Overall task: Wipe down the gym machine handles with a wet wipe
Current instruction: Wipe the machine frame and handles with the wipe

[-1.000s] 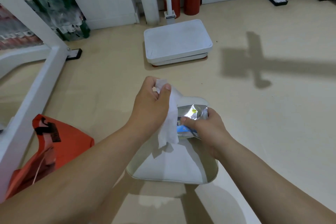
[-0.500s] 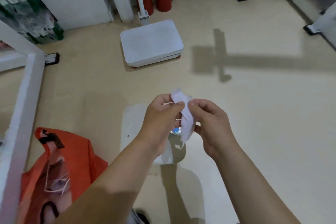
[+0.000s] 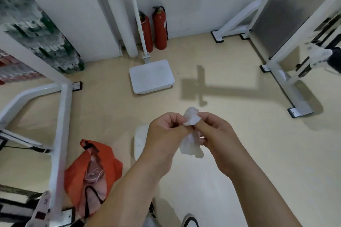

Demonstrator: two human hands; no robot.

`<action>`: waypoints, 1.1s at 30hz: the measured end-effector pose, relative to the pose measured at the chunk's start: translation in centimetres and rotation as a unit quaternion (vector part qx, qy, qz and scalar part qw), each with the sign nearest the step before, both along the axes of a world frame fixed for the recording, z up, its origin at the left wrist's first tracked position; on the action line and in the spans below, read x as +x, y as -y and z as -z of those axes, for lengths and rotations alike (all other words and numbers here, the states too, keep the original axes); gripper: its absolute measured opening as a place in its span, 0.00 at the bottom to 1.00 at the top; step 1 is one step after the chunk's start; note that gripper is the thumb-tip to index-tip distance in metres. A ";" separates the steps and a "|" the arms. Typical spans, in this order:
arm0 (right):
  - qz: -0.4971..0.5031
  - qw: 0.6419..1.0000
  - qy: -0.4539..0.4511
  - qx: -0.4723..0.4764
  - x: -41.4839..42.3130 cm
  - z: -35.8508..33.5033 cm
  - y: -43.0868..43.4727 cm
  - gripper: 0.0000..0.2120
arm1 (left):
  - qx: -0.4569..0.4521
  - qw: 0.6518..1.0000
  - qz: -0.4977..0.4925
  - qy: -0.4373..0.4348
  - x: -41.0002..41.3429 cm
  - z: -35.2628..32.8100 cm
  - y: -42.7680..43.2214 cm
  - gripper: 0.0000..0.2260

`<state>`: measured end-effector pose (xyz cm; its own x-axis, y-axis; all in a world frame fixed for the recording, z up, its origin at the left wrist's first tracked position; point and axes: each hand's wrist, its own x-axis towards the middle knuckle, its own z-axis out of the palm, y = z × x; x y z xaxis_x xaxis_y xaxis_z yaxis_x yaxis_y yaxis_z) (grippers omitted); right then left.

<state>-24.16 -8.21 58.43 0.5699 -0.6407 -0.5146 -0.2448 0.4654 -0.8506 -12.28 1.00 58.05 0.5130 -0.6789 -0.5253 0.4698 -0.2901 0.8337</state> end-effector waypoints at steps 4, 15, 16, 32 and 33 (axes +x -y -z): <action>-0.076 0.997 -0.011 -0.028 -1.4 -8.5 -1.9 0.12 | -0.010 0.998 -0.028 0.051 -1.9 -8.8 -3.7 0.11; -0.176 0.983 0.041 -0.040 -0.3 -16.9 -13.4 0.09 | -0.109 0.985 -0.103 -0.080 -3.1 -19.0 -20.6 0.16; -0.173 0.983 0.040 -0.041 0.1 -17.1 -14.8 0.10 | -0.102 0.985 -0.103 -0.091 -3.2 -19.2 -22.1 0.18; -0.216 0.973 0.079 -0.009 10.8 -23.2 -38.0 0.19 | -0.093 0.974 -0.193 0.070 6.6 -22.2 -42.8 0.12; -0.230 0.970 0.083 -0.020 11.5 -23.5 -39.4 0.18 | -0.092 0.977 -0.174 0.081 7.3 -22.2 -44.0 0.10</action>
<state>-12.69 31.23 81.96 0.8727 -0.3172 -0.3711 -0.2763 0.3056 -0.9112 -4.96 45.02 80.21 0.7962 -0.5238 -0.3029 0.3702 0.0257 0.9286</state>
